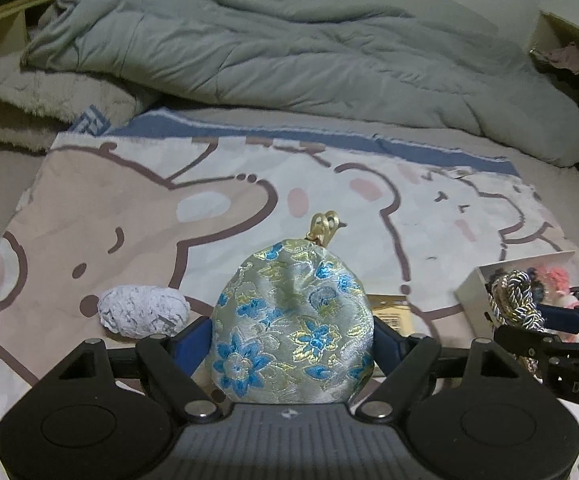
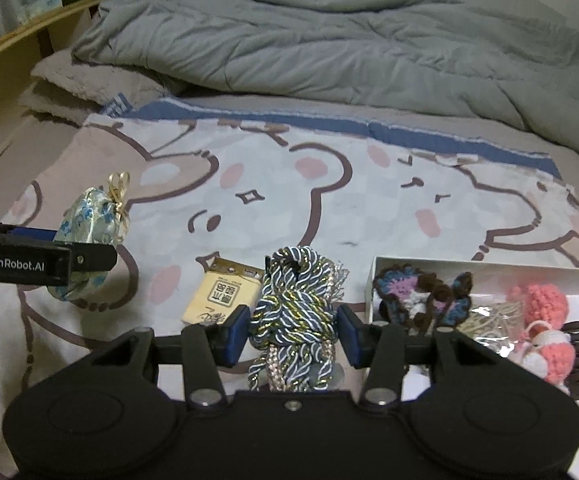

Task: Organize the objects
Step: 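Lift and carry the floral pouch and twisted cord toward the white box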

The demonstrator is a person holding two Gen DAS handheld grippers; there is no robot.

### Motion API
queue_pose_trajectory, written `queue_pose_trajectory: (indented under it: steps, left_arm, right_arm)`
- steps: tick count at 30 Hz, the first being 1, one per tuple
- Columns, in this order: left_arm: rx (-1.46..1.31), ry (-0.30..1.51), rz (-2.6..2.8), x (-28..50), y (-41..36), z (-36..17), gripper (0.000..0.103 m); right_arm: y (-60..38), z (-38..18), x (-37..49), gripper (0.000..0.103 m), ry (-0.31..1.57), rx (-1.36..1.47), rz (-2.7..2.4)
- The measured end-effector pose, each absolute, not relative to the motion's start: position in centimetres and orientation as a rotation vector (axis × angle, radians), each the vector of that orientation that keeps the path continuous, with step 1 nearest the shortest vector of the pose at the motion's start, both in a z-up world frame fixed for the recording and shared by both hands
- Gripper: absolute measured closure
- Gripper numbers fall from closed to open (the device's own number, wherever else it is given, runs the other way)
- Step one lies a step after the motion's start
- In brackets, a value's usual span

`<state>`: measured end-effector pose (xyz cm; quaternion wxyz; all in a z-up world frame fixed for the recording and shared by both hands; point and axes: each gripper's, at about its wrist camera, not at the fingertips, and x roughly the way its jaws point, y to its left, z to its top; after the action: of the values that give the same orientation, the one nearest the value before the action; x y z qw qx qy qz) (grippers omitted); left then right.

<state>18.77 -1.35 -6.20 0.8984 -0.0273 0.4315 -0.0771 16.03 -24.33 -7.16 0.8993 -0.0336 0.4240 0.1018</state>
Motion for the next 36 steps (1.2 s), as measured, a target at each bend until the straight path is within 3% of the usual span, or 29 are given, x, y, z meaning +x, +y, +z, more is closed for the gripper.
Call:
queue_pose_trajectory:
  steps: [20,36]
  left_arm:
    - [-0.037,0.767,-0.202,12.1,-2.3,-1.4,0.021]
    - [-0.082,0.748,-0.229,10.6,-2.7,-0.7,0.021]
  right_arm:
    - [-26.1,-1.7,10.4,0.055,0.722,-0.002,0.204]
    - [-27.0,-0.5,8.3,0.055,0.678,-0.008,0.206]
